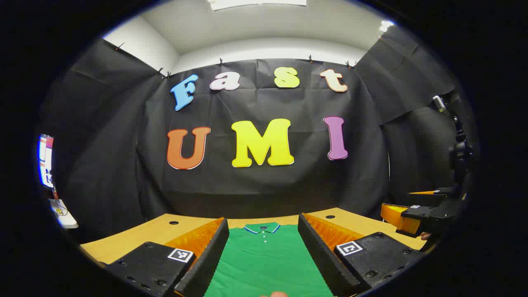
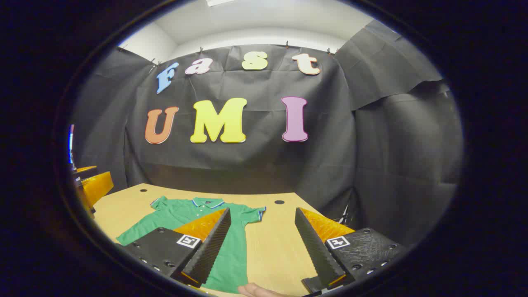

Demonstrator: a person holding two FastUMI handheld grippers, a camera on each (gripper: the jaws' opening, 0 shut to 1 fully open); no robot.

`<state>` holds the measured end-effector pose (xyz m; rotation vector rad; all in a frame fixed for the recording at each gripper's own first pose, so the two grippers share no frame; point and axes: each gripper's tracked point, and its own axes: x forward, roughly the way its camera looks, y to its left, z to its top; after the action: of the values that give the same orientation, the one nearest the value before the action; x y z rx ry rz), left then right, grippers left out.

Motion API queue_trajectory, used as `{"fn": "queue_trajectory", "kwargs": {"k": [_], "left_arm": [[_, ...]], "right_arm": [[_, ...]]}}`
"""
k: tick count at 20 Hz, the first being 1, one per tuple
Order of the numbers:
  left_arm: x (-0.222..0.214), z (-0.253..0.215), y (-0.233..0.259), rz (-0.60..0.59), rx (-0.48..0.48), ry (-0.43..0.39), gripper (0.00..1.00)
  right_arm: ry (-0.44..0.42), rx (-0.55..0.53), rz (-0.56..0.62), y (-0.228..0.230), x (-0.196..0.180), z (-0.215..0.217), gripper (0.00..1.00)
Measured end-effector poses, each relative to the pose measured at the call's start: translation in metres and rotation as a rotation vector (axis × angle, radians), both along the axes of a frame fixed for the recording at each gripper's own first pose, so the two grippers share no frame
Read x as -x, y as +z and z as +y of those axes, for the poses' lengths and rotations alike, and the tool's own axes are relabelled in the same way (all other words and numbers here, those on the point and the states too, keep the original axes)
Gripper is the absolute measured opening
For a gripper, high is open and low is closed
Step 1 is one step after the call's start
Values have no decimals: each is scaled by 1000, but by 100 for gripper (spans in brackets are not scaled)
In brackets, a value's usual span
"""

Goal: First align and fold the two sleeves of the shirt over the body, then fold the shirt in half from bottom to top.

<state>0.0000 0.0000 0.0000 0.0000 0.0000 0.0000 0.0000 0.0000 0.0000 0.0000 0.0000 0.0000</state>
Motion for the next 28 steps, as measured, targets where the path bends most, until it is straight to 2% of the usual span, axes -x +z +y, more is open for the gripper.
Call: {"fn": "queue_trajectory", "kwargs": {"k": [2, 6, 9, 17, 19, 21, 28], "left_arm": [[-8, 4, -7, 31, 36, -25, 100], [-15, 37, -16, 56, 35, 43, 100], [-19, 50, -23, 78, 58, 63, 100], [-29, 65, -32, 93, 63, 84, 100], [-31, 64, -37, 99, 60, 81, 100], [-36, 65, -41, 104, 47, 80, 100], [-50, 68, -61, 128, 21, 83, 100]], "right_arm": [[-10, 13, 1, 0, 1, 3, 95], [-6, 46, -1, 2, 3, 13, 95], [0, 69, -4, 1, 3, 22, 95], [24, 78, 45, -21, -28, 44, 97], [34, 69, 53, -21, -54, 49, 95], [24, 54, 81, -23, -100, 48, 95], [-61, 53, 322, -79, -275, 18, 95]]}}
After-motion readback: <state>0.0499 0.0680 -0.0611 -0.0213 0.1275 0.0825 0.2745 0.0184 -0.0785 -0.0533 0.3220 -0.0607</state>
